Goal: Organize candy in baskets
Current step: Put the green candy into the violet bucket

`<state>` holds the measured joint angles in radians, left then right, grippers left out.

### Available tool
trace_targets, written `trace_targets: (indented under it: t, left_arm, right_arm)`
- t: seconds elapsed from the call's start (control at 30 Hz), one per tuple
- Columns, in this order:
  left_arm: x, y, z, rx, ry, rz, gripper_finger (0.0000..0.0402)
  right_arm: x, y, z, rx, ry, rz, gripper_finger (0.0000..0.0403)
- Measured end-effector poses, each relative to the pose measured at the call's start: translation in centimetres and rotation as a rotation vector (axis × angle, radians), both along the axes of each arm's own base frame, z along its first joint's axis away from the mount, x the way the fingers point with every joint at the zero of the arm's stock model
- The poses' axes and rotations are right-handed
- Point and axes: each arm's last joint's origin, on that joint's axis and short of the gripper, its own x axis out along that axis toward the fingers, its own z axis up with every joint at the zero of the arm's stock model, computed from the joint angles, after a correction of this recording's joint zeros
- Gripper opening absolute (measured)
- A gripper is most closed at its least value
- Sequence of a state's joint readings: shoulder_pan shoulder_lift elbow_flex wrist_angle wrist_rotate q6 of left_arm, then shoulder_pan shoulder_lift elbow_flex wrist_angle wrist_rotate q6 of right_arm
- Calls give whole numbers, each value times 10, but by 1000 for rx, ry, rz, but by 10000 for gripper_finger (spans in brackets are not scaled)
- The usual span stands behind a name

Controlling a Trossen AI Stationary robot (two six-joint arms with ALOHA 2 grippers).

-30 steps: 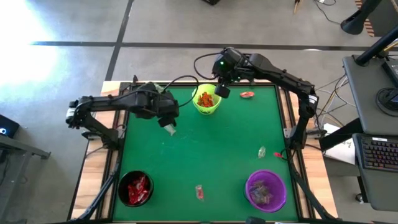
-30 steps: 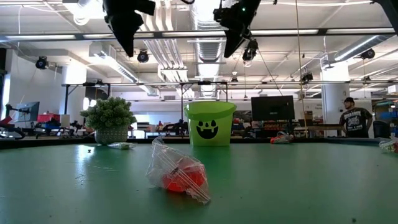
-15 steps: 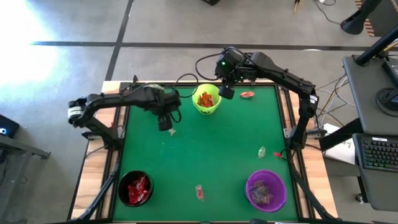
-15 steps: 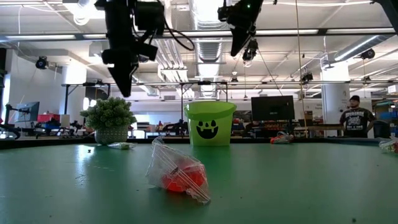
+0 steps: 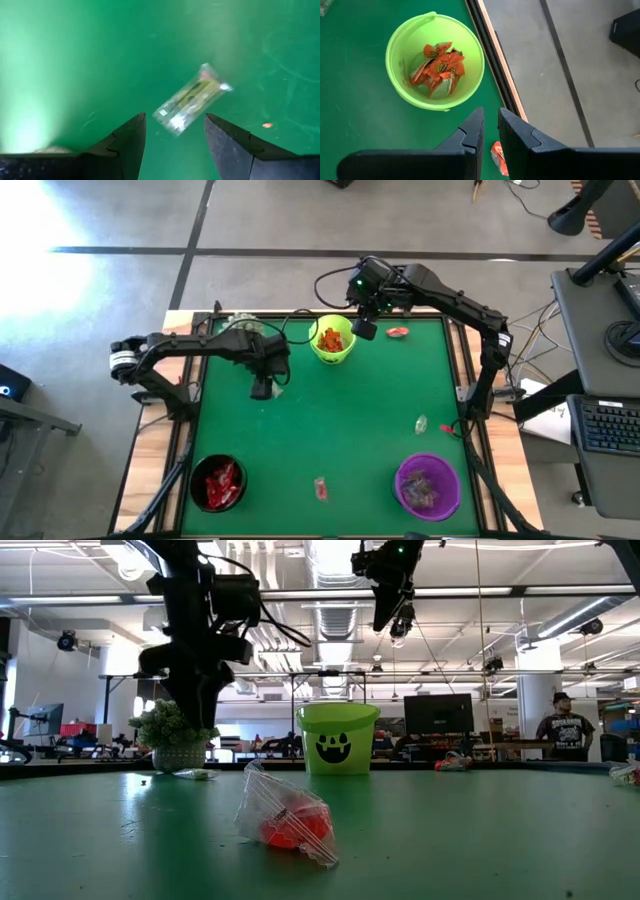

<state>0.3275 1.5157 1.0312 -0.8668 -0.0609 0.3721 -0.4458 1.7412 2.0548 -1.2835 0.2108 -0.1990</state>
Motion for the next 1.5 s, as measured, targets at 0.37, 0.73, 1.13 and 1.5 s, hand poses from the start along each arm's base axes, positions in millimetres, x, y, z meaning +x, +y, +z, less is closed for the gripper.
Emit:
trace_targets:
  t: [0.37, 0.73, 1.13, 1.5]
  left_arm:
    - [-2, -2, -20, -22, 9, -134, 185]
    - [10, 1, -58, -121, 113, -161, 185]
    - [15, 10, -78, -146, 145, -80, 168]
    - [8, 7, -68, -162, 152, -31, 10]
  right_arm:
    - [0, 0, 0, 3, -2, -6, 50]
    - [-1, 1, -1, 11, 14, -7, 50]
    - [-3, 2, -2, 28, 33, -21, 50]
    - [-9, 4, -3, 53, 85, -21, 50]
